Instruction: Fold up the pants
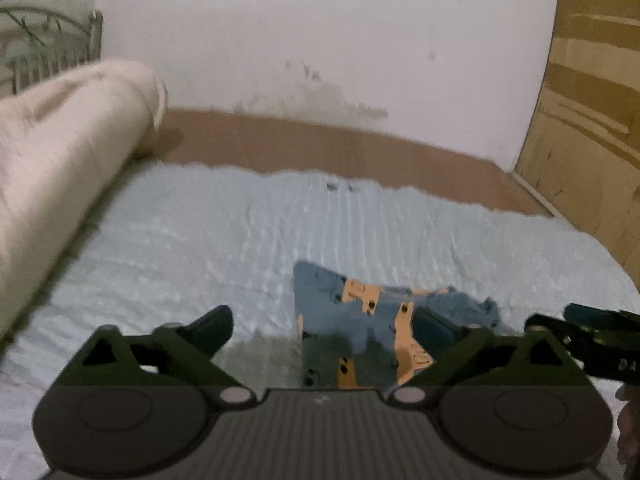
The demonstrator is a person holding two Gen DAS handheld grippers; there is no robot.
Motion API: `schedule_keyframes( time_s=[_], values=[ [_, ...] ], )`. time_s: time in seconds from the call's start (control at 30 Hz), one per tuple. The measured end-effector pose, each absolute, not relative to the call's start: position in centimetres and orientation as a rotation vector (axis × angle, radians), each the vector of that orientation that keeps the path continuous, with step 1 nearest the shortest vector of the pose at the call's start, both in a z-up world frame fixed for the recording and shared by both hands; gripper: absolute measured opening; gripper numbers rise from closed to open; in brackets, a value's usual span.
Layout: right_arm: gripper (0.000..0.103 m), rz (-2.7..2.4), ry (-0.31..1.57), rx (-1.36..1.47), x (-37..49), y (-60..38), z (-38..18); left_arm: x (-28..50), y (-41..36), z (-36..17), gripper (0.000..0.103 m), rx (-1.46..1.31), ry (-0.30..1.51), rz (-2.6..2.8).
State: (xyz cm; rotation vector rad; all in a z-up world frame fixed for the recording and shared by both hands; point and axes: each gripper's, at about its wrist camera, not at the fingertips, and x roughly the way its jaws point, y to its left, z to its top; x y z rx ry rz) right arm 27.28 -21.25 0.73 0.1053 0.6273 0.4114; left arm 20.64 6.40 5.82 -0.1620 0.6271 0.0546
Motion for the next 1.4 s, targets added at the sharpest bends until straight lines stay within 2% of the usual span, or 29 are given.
schedule_keyframes(
  time_s=[0.13,0.37,0.77,1.03,1.4],
  values=[
    [0.102,0.411,0.551,0.084,23.8,-21.8,2.9,17.2,5.9,8.0,0.103,-0.125,0.546,0.074],
    [0.102,0.390,0.446,0.075,17.3,-22.8,5.2,10.7,5.2,9.7,0.103,-0.109,0.463,0.089],
    [0.102,0.373,0.375,0.030,6.7,-23.3,4.4,1.8,2.8,7.5,0.103,-0.069,0.430,0.080],
    [0.102,0.356,0.392,0.018,3.5,-23.7,3.0,0.0,1.9,5.5,0.103,-0.050,0.450,0.073],
    [0.102,0.362,0.413,0.028,3.6,-23.9,2.7,-0.2,2.3,5.2,0.103,-0.061,0.470,0.083]
  ],
)
